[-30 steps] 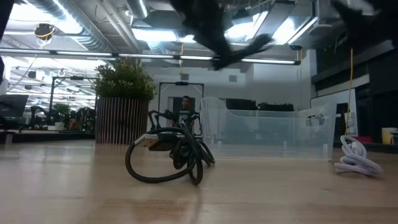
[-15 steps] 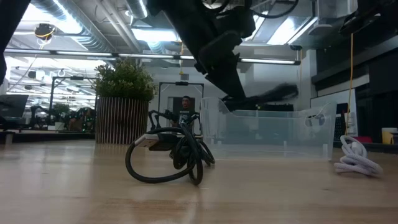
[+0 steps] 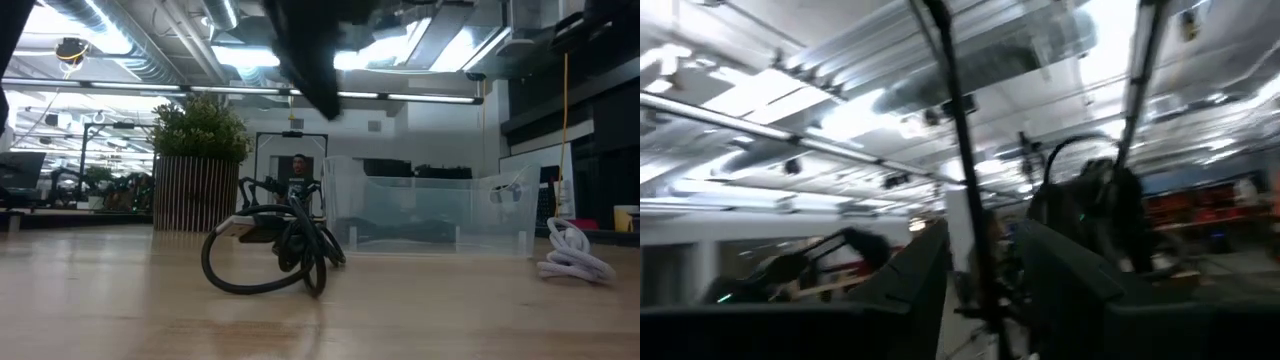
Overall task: Pick and place USB-C Cables
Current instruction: Put the left white charger cable wire into the bin
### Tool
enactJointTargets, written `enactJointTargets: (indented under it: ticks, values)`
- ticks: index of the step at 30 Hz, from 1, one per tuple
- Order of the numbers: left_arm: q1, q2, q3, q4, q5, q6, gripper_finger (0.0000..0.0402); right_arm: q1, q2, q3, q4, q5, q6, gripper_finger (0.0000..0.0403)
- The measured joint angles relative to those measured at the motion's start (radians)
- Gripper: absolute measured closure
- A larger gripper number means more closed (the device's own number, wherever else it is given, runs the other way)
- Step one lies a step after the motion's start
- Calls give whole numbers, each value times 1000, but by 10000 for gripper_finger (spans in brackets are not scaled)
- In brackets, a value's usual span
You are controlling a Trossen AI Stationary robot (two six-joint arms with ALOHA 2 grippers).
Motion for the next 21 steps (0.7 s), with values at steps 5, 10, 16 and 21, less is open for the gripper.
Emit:
enactJointTargets:
  ticks: [5,10,16,21]
  values:
    - [-62,4,129,-459,115,-413,311,0,2,0,-36,-38,1,269]
    - [-140,7,130,-740,190,-751,311,0,2,0,-54,-33,0,269]
    - [-210,-9,57,-720,168,-913,311,0,1,0,-56,-31,3,269]
    - [-271,-7,-24,-720,199,-1180,311,0,2,0,-102,-31,-4,270]
